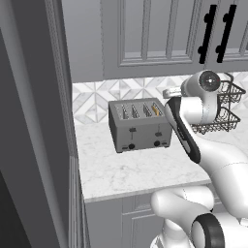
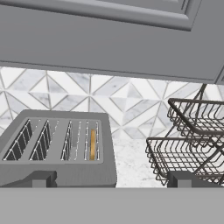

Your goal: Start the toaster. Once the lever pops up, take the bread to the plate on the dining counter.

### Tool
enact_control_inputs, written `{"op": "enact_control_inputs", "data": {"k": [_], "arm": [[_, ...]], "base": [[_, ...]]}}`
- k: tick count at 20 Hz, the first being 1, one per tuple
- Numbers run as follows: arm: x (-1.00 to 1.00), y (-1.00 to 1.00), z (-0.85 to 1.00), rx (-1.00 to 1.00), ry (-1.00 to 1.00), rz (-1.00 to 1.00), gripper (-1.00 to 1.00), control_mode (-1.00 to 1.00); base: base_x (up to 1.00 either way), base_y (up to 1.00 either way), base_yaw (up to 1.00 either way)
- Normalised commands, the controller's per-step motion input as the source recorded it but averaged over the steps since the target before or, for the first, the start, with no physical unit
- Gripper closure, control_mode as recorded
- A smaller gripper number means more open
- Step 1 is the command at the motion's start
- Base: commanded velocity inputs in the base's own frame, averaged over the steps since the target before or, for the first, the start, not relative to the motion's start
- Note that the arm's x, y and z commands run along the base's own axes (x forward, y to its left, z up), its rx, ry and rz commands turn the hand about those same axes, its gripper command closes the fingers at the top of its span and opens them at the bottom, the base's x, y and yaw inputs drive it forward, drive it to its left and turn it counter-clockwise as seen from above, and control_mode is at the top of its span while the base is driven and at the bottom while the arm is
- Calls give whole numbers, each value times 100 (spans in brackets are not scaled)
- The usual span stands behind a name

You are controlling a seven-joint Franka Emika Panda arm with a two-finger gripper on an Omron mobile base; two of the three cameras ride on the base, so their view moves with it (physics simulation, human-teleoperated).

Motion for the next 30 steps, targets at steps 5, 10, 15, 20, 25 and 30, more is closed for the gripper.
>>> {"op": "enact_control_inputs", "data": {"k": [5, 10, 15, 20, 25, 30], "arm": [[0, 0, 0, 0, 0, 0, -100, -100], [0, 0, 0, 0, 0, 0, -100, -100], [0, 0, 0, 0, 0, 0, -100, -100], [0, 0, 0, 0, 0, 0, -100, -100], [0, 0, 0, 0, 0, 0, -100, -100], [0, 0, 0, 0, 0, 0, -100, -100]], "base": [[0, 0, 0], [0, 0, 0], [0, 0, 0], [0, 0, 0], [0, 0, 0], [0, 0, 0]]}}
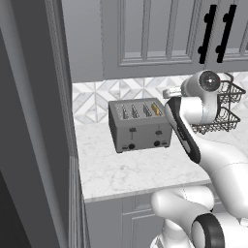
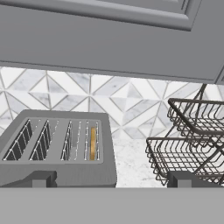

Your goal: Start the toaster. Once the lever pops up, take the bread to the plate on the dining counter.

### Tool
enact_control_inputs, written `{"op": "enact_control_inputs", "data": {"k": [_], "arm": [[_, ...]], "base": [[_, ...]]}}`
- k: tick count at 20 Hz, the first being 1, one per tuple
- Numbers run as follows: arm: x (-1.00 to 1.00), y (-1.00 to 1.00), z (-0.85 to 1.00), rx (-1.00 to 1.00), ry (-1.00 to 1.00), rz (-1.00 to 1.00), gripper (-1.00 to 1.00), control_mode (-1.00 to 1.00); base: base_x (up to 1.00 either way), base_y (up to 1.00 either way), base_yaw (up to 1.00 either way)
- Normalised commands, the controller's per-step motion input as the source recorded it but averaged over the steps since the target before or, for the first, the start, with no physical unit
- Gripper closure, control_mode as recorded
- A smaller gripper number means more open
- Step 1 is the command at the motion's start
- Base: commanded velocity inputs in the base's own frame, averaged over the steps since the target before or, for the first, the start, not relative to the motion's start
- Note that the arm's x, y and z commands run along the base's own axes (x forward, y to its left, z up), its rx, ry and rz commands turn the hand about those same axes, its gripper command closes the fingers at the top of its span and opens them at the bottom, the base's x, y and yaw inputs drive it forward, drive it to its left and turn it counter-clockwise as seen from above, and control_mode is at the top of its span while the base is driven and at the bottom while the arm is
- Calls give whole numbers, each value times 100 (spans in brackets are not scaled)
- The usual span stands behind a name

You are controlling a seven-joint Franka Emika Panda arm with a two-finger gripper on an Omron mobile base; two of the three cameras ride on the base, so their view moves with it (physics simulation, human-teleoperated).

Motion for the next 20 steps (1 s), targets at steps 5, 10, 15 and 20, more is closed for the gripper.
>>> {"op": "enact_control_inputs", "data": {"k": [5, 10, 15, 20], "arm": [[0, 0, 0, 0, 0, 0, -100, -100], [0, 0, 0, 0, 0, 0, -100, -100], [0, 0, 0, 0, 0, 0, -100, -100], [0, 0, 0, 0, 0, 0, -100, -100]], "base": [[0, 0, 0], [0, 0, 0], [0, 0, 0], [0, 0, 0]]}}
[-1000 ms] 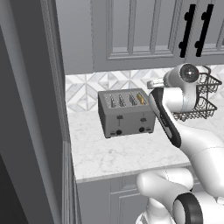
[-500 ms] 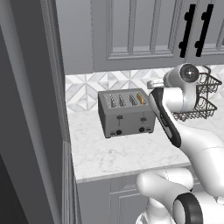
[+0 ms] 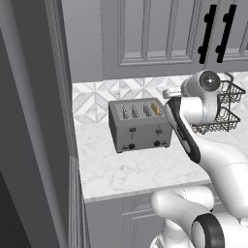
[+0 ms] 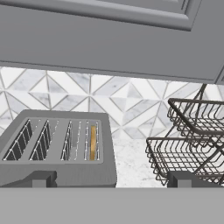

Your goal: Start the toaster. Once the lever pops up, take the bread to the plate on the dining counter.

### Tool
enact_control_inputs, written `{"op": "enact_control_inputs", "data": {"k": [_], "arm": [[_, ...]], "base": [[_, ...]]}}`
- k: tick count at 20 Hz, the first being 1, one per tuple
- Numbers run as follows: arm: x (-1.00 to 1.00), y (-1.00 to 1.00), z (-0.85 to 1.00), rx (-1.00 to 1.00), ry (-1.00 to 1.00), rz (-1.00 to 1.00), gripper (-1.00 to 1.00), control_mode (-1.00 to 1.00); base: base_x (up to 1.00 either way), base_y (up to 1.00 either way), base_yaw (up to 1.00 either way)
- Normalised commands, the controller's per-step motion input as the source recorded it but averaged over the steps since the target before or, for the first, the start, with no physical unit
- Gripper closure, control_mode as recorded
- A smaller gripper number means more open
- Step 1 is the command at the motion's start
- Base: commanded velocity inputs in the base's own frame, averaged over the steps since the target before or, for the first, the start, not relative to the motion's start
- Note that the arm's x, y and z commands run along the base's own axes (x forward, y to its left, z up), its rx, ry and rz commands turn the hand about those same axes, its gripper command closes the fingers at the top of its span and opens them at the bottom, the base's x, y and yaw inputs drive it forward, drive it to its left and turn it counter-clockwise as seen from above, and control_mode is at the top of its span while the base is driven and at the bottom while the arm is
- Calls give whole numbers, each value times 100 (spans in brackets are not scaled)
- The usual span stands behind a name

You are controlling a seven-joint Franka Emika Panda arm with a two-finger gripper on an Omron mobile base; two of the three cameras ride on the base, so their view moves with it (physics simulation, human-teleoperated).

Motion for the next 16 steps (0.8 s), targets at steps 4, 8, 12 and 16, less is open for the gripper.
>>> {"op": "enact_control_inputs", "data": {"k": [4, 8, 12, 16], "arm": [[0, 0, 0, 0, 0, 0, -100, -100], [0, 0, 0, 0, 0, 0, -100, -100], [0, 0, 0, 0, 0, 0, -100, -100], [0, 0, 0, 0, 0, 0, -100, -100]], "base": [[0, 0, 0], [0, 0, 0], [0, 0, 0], [0, 0, 0]]}}
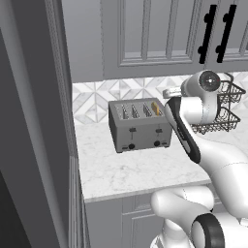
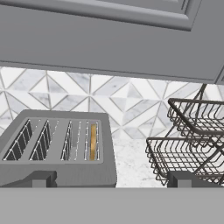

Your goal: Start the toaster. Once the lever pops up, take the bread to the plate on the dining counter.

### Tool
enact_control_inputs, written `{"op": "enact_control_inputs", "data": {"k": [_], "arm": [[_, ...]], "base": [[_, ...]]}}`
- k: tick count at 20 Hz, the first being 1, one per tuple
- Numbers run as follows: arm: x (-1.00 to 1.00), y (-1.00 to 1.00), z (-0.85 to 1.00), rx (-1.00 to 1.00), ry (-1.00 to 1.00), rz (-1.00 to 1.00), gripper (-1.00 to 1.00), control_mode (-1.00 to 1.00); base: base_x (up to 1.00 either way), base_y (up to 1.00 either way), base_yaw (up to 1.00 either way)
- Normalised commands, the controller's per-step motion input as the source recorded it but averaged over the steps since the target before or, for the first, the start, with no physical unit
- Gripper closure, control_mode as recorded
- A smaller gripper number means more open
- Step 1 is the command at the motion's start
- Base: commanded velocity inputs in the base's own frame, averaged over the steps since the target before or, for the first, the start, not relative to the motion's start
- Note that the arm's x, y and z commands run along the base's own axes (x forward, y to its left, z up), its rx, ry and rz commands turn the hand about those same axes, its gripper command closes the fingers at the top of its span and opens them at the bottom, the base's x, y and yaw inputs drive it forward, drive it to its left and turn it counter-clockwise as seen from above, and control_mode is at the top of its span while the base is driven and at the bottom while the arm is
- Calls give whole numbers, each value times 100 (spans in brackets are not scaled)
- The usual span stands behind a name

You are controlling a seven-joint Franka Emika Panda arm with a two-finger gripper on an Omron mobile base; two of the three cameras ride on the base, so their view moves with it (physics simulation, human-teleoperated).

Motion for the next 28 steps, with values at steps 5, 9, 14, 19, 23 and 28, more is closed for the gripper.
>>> {"op": "enact_control_inputs", "data": {"k": [5, 9, 14, 19, 23, 28], "arm": [[0, 0, 0, 0, 0, 0, -100, -100], [0, 0, 0, 0, 0, 0, -100, -100], [0, 0, 0, 0, 0, 0, -100, -100], [0, 0, 0, 0, 0, 0, -100, -100], [0, 0, 0, 0, 0, 0, -100, -100], [0, 0, 0, 0, 0, 0, -100, -100]], "base": [[0, 0, 0], [0, 0, 0], [0, 0, 0], [0, 0, 0], [0, 0, 0], [0, 0, 0]]}}
